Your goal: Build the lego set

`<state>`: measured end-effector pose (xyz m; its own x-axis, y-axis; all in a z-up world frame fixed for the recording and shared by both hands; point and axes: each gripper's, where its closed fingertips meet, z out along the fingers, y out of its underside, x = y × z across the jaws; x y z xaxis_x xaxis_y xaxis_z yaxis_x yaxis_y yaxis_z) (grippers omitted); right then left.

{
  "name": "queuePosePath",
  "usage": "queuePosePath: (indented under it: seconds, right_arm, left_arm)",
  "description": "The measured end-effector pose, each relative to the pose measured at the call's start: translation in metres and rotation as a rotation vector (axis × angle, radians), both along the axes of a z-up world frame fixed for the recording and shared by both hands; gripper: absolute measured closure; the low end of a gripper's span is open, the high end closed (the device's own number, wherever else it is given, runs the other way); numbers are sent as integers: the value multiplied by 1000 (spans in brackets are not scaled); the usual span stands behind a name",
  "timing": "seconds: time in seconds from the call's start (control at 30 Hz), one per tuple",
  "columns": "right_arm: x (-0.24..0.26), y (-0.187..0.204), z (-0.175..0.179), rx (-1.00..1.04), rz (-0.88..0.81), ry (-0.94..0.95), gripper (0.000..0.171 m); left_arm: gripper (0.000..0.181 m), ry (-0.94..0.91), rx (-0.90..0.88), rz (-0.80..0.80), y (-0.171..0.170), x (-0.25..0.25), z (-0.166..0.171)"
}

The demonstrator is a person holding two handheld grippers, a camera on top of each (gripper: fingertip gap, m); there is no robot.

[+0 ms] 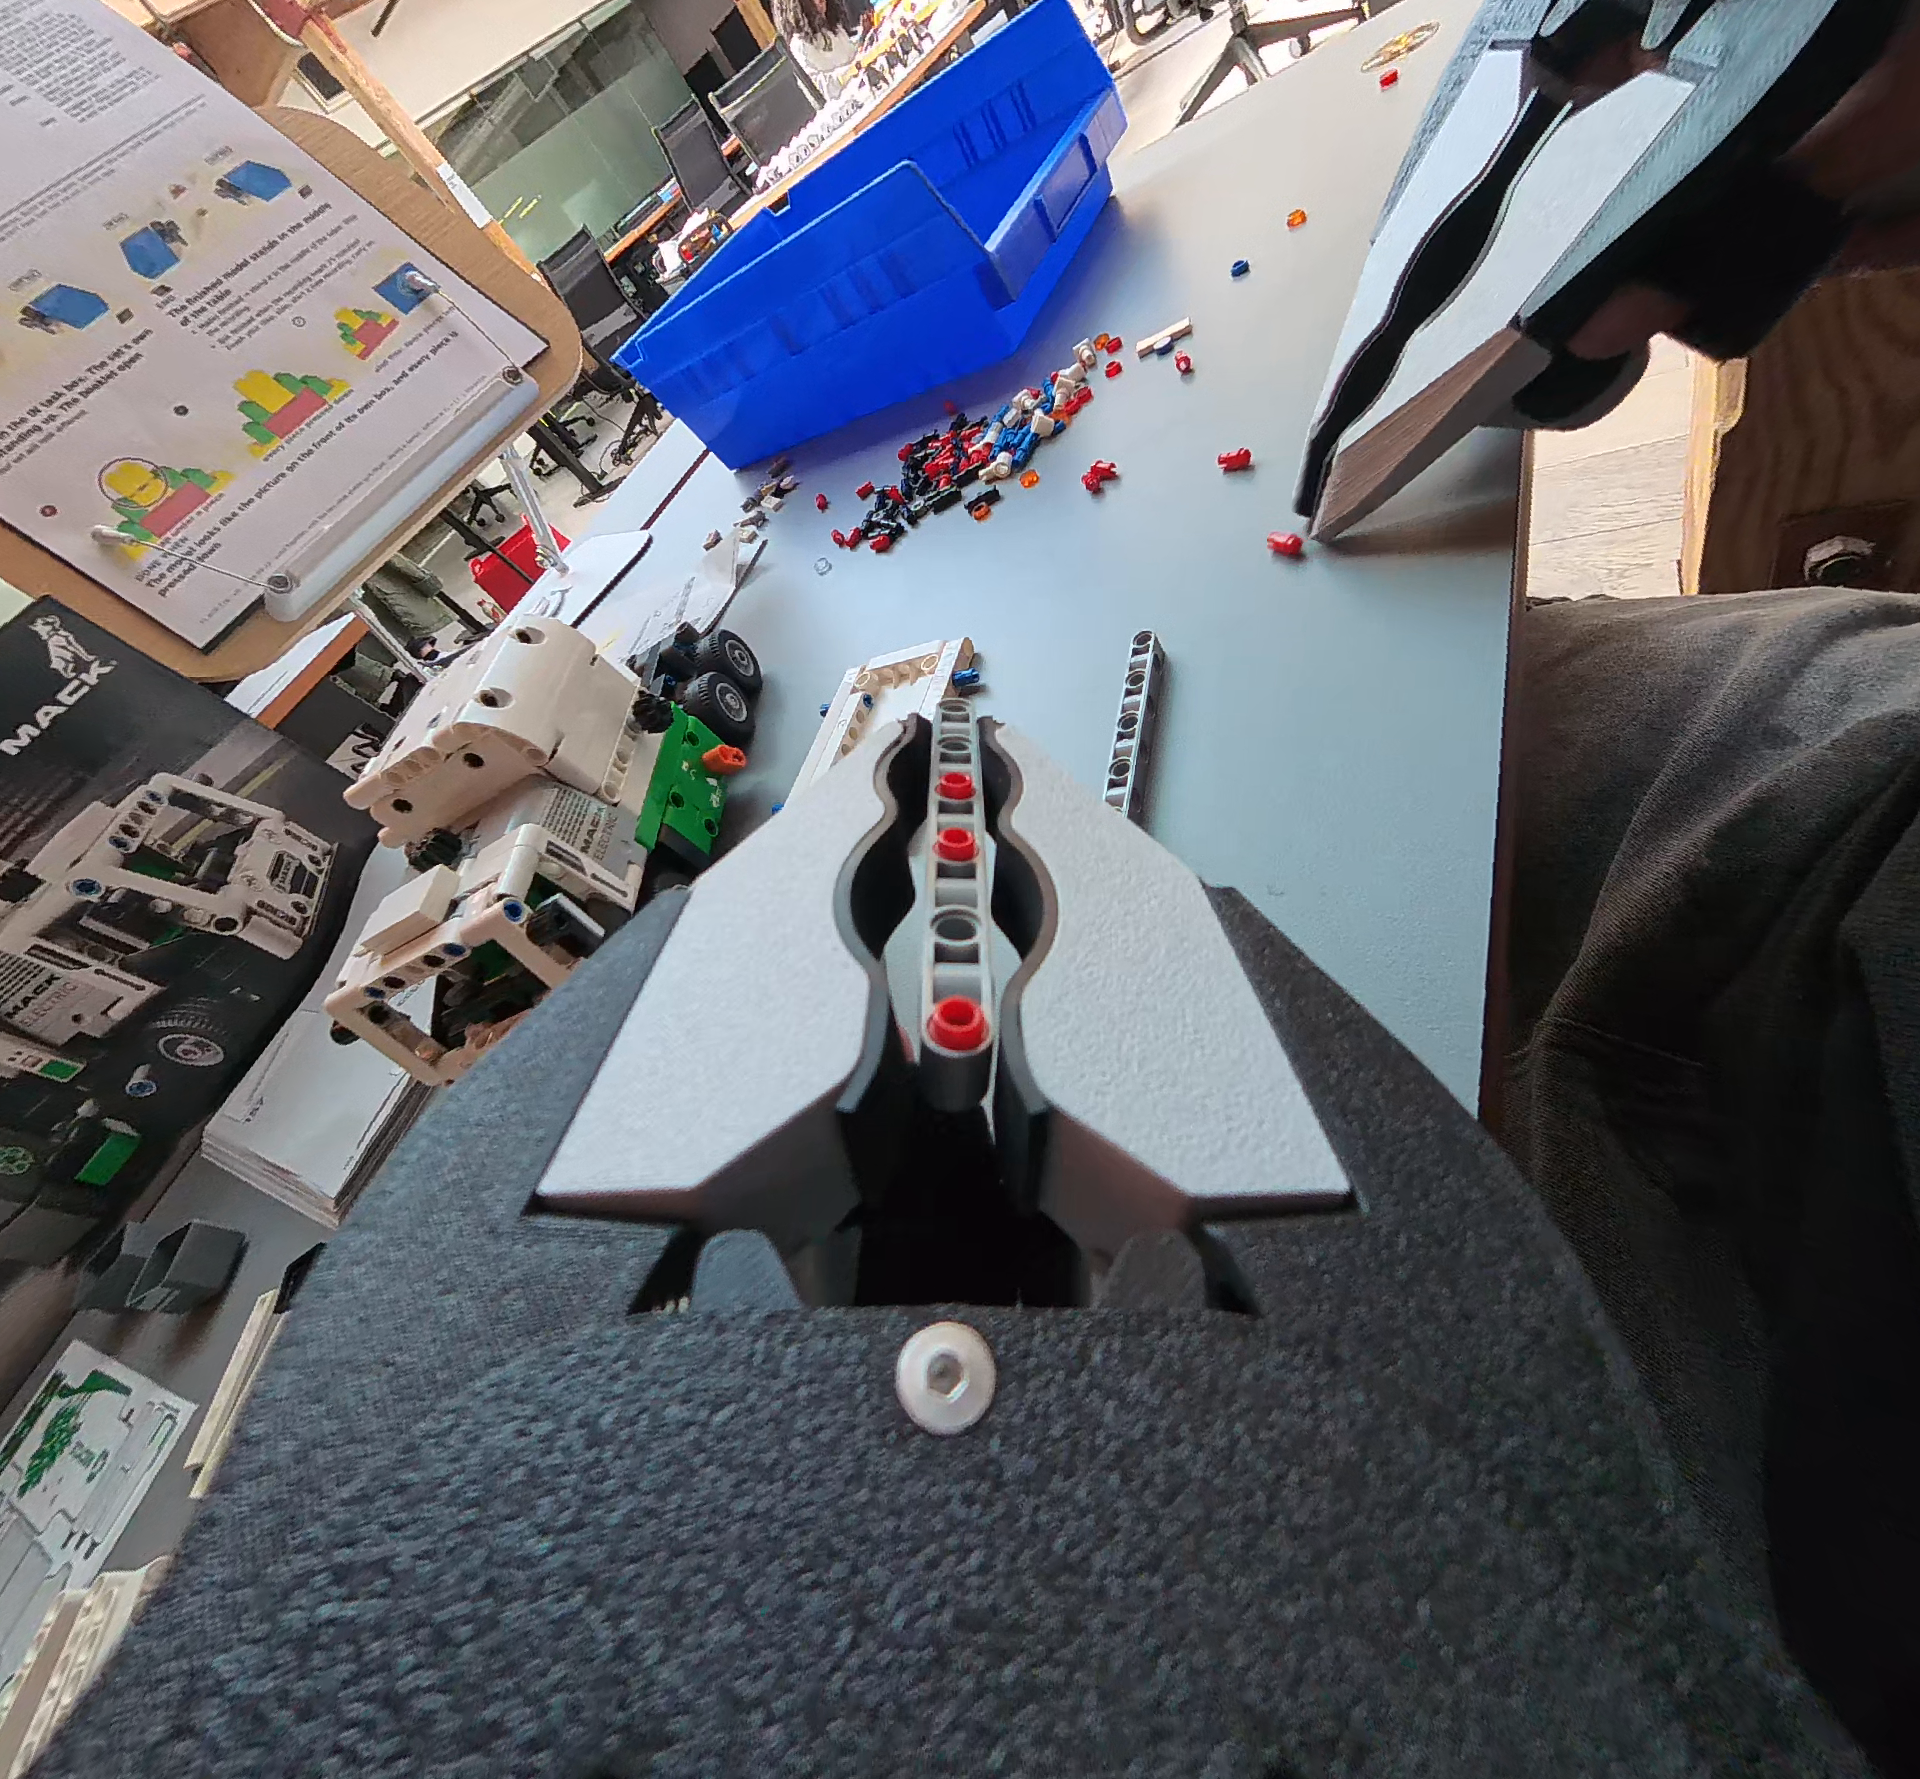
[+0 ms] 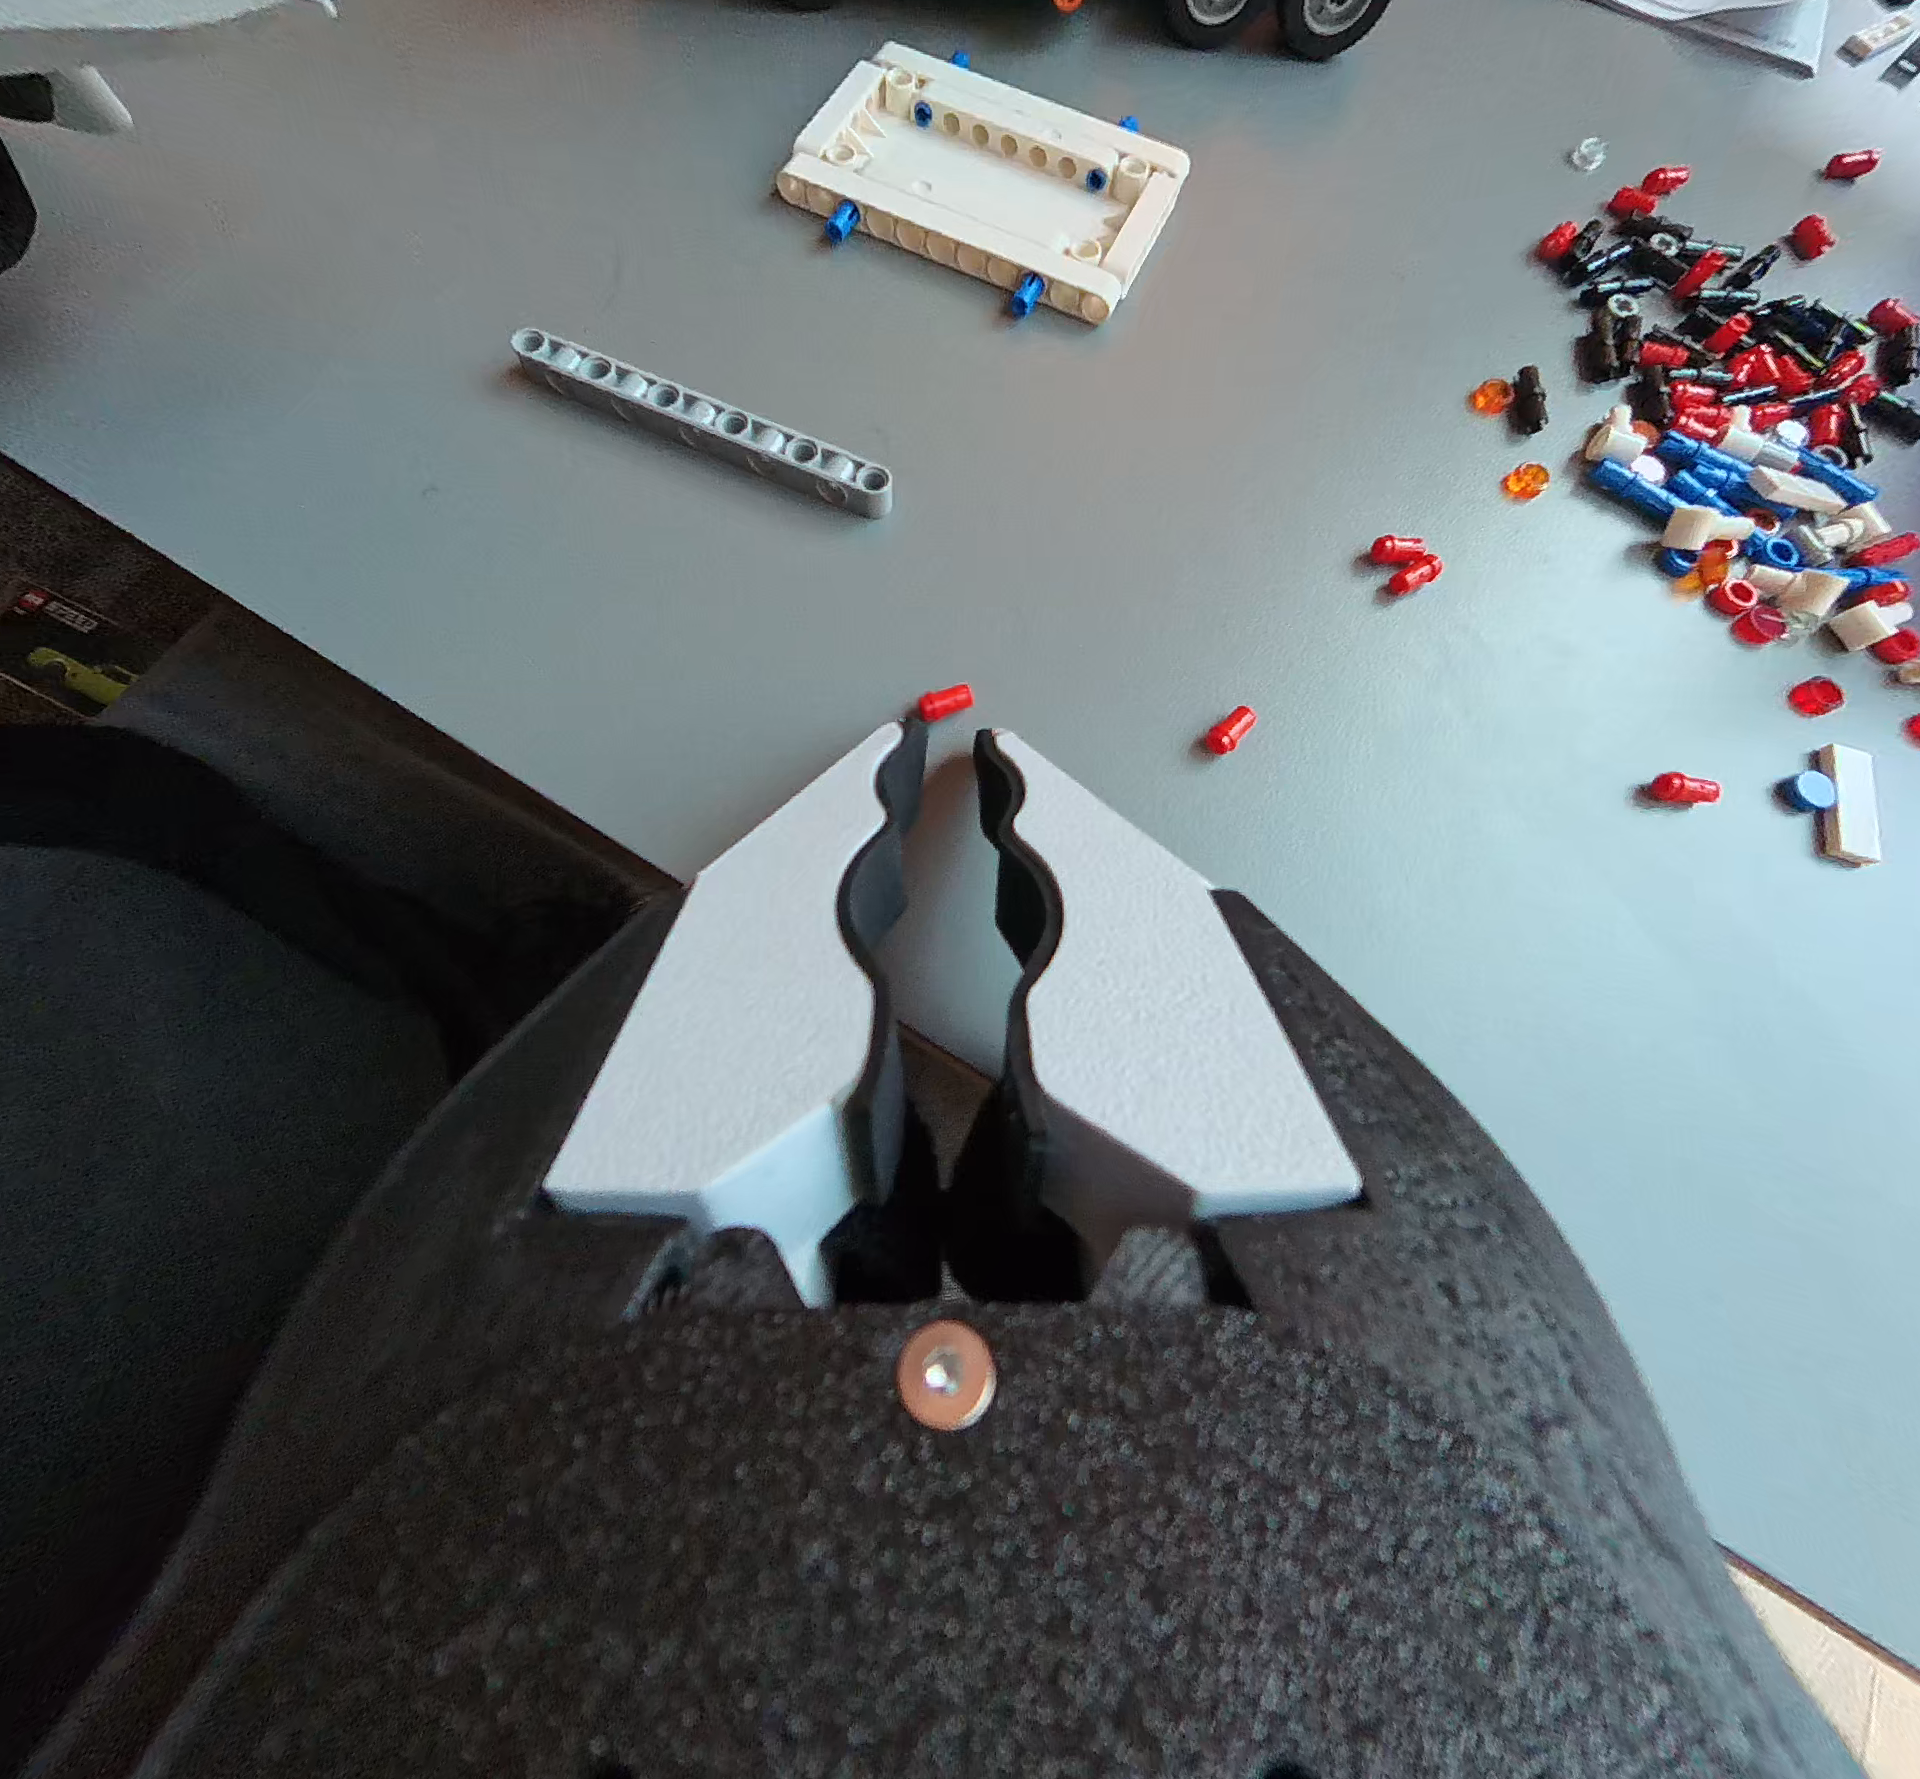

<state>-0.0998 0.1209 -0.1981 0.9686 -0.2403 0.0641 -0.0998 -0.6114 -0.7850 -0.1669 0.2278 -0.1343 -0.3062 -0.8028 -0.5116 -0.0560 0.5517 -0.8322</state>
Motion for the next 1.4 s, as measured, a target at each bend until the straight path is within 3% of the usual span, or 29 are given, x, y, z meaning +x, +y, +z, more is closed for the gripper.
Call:
queuePosePath:
  seconds: [0.17,0.33,0.7,0.93,1.4]
  right_arm:
    - [-5,6,2,10,14,53,156]
    - [-1,11,8,-44,50,-79,159]
    - [-3,30,-2,-89,57,40,153]
    - [-1,44,-2,-93,104,28,162]
    - [-4,38,-1,-64,158,62,159]
  left_arm:
    - [175,-1,2,-1,0,0,0]
    - [175,1,3,-1,-1,0,0]
    - [175,-6,5,-8,-2,-1,0]
    - [175,-5,0,-11,-2,-1,1]
    - [175,9,15,-7,-2,1,-2]
